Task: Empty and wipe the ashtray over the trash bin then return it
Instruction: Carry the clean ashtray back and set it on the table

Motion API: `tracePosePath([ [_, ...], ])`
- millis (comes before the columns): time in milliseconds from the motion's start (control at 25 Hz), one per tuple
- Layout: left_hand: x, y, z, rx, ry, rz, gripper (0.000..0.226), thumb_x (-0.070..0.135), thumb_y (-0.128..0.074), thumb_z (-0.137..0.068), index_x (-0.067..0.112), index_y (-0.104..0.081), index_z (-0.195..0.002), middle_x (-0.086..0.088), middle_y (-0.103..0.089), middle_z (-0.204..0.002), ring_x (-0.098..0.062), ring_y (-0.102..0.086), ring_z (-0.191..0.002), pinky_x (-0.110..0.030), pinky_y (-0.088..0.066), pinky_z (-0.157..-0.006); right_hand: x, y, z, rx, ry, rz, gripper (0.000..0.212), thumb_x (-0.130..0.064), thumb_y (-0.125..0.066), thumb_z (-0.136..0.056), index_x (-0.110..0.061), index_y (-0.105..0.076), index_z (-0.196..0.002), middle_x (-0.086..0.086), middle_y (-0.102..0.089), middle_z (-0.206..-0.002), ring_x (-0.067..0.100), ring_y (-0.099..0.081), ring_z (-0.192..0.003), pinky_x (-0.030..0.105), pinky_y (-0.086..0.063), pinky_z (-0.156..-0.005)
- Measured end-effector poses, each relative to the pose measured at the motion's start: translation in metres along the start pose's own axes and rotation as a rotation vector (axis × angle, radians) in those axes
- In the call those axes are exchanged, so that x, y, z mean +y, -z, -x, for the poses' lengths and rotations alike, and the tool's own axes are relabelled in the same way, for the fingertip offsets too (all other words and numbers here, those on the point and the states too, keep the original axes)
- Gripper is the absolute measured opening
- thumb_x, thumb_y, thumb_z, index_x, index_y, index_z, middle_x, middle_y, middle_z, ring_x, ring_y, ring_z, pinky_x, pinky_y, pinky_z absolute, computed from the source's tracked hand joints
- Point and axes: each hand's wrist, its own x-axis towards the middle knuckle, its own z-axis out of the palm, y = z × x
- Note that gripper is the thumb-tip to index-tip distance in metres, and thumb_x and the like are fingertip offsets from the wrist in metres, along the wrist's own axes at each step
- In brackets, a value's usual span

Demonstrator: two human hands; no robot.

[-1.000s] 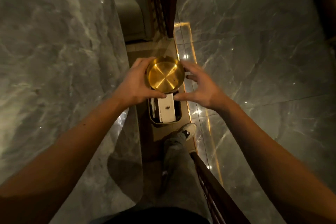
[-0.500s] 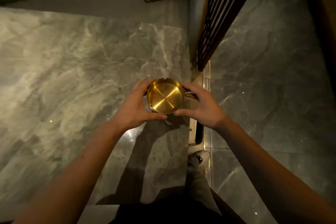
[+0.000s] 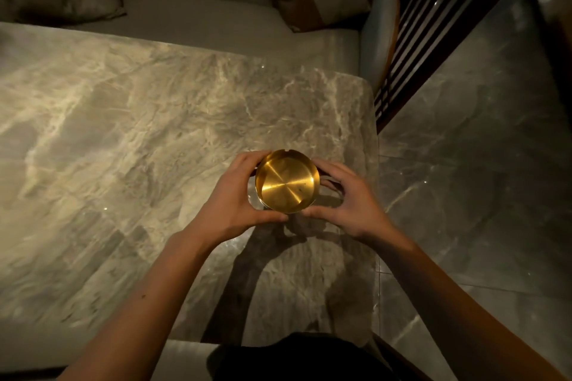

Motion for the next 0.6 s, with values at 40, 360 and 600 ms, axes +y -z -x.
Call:
tracePosePath([
  [40, 0.002, -0.001, 0.000, 0.004, -0.004, -0.002, 0.094, 0.048, -0.088, -0.051, 0.041, -0.041, -0.132, 0.019, -0.047, -0.128, 0.010, -0.045, -0.119, -0.002, -0.034, -0.095, 0.000, 0.002, 0.000, -0.003, 0.009, -0.002, 0.088, -0.024, -0.091, -0.060, -0.023, -0.050, -0.138, -0.002, -0.054, -0.130, 0.010, -0.055, -0.123, 0.036, -0.046, -0.107],
  [360, 0.004, -0.012, 0.014, 0.098, 0.078, -0.091, 0.099, 0.045, -0.091, -0.051, 0.027, -0.044, -0.137, 0.006, -0.047, -0.136, 0.001, -0.046, -0.123, -0.003, -0.035, -0.097, 0.009, 0.003, -0.006, -0.093, 0.050, -0.041, 0.088, -0.019, -0.090, -0.062, -0.016, -0.049, -0.140, -0.002, -0.052, -0.135, 0.005, -0.053, -0.123, 0.022, -0.043, -0.106],
  [600, -0.005, 0.019, 0.032, 0.114, 0.088, -0.074, 0.097, 0.049, -0.089, -0.050, 0.031, -0.045, -0.135, 0.007, -0.048, -0.133, 0.007, -0.046, -0.120, -0.002, -0.036, -0.094, -0.009, -0.027, -0.011, -0.100, 0.071, -0.038, 0.085, -0.021, -0.090, -0.062, -0.021, -0.051, -0.138, -0.004, -0.053, -0.133, 0.006, -0.054, -0.123, 0.024, -0.044, -0.105],
])
